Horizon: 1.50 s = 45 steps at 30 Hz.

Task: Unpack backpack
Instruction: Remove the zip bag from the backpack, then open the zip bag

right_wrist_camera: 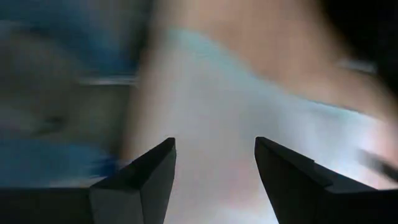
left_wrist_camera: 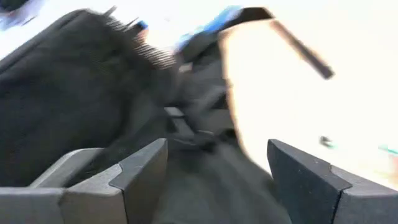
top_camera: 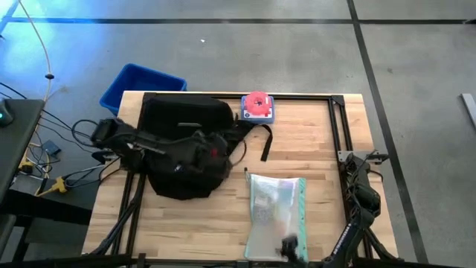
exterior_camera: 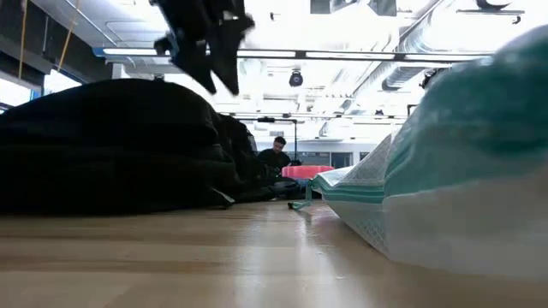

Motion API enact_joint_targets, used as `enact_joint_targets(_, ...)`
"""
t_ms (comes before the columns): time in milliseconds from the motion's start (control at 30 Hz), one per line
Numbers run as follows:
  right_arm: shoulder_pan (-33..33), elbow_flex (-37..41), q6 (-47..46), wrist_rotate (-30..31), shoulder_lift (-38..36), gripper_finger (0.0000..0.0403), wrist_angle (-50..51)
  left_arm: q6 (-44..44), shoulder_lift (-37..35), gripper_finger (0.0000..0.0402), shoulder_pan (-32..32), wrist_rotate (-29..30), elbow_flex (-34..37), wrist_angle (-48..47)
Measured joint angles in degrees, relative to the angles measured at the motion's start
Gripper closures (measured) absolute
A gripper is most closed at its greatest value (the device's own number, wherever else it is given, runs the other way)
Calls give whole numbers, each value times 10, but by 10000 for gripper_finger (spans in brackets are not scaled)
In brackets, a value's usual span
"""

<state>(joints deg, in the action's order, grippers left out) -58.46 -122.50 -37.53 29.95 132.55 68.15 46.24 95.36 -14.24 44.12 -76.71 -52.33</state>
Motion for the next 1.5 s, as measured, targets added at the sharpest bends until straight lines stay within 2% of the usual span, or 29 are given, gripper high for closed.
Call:
enact_joint_targets(100,-6,0,43,-85,0,199,-115,-35,7,148,-44,0,0,64)
enact_joint_targets(167,-3,13,43,-108,0,199,-157,-82,25,148,-62,-20,0,144)
enact_joint_targets(367,4,87,-38,-147,1,199,-165,-241,125,148,-55,-104,0,406)
enact_joint_targets(500,14,129,-100,-150,2,199,-116,-287,197,148,-8,-125,0,482)
enact_joint_targets(567,20,144,-149,-149,2,199,-71,-276,219,148,17,-139,0,474)
enact_joint_targets(733,27,171,-270,-107,2,199,113,-180,230,149,65,-263,-1,348)
enact_joint_targets(800,27,183,-317,-86,1,199,200,-152,223,152,61,-288,-2,303)
enact_joint_targets(833,27,191,-339,-77,0,199,224,-145,218,155,55,-294,-1,287)
enact_joint_targets(933,27,251,-324,-54,-37,199,196,-137,199,162,20,-296,1,275)
enact_joint_targets(1033,29,285,-380,-50,-70,199,222,-137,168,167,-27,-287,0,283)
enact_joint_targets(1100,26,306,-385,-54,-100,199,215,-158,148,168,-60,-275,0,283)
enact_joint_targets(1300,-9,290,-416,-49,-177,199,211,-287,130,170,-150,-250,-1,252)
enact_joint_targets(1400,-35,254,-388,14,-196,199,193,-375,140,170,-182,-199,0,200)
enact_joint_targets(1500,-60,238,-292,123,-196,199,93,-433,155,170,-206,-111,0,170)
